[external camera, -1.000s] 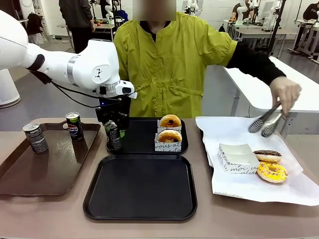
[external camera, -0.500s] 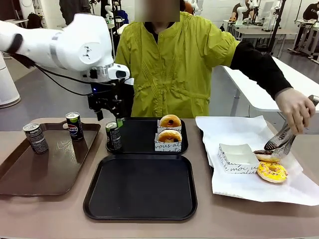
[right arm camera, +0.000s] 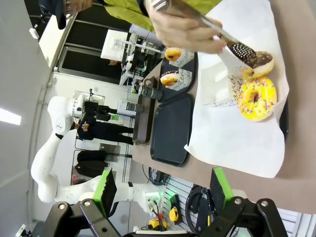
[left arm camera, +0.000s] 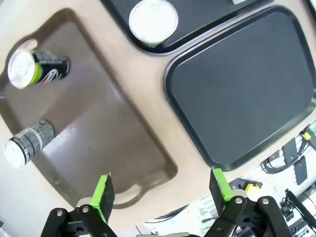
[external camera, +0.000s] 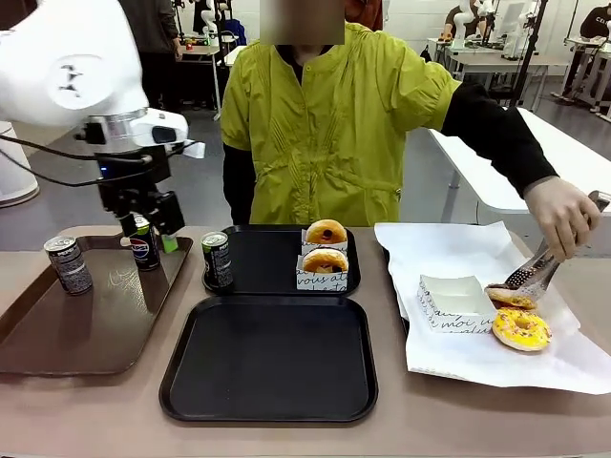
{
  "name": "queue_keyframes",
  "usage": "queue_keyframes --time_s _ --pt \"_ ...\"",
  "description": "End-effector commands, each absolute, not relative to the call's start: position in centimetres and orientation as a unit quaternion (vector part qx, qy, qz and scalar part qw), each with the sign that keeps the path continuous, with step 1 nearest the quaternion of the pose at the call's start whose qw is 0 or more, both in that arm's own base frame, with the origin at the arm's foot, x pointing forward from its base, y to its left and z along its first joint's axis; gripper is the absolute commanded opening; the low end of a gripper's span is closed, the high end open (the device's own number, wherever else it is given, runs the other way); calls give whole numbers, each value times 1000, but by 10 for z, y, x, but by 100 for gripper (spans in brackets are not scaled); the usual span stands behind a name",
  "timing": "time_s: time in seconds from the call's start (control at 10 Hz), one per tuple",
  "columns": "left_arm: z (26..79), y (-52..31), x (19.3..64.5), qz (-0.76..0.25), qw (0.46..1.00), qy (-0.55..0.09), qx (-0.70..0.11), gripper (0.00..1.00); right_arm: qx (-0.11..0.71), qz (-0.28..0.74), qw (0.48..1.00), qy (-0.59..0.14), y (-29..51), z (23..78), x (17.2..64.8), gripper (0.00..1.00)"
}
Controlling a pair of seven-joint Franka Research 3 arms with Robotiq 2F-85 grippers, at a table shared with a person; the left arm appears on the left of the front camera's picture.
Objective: Set up donuts and drinks on trays.
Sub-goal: Pick up one Pepsi coke and place it on the Flat Tray, then pick up one Pepsi coke from the Handle tray and place it on the Flat Tray without a Pepsi coke.
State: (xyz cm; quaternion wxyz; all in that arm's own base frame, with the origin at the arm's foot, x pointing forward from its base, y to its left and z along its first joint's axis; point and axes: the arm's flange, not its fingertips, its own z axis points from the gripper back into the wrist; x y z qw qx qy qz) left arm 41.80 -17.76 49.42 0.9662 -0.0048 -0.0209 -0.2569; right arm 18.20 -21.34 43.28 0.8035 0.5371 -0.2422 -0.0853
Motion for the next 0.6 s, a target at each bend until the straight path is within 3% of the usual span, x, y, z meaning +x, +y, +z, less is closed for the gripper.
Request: queue_keyframes --time_s 0.0,0.5 --pt "492 -192 428 -266 964 -11 -4 100 542 -79 798 -250 -214 433 183 100" --pt "492 -192 428 -266 964 -11 -4 100 542 -79 798 -250 -214 433 183 100"
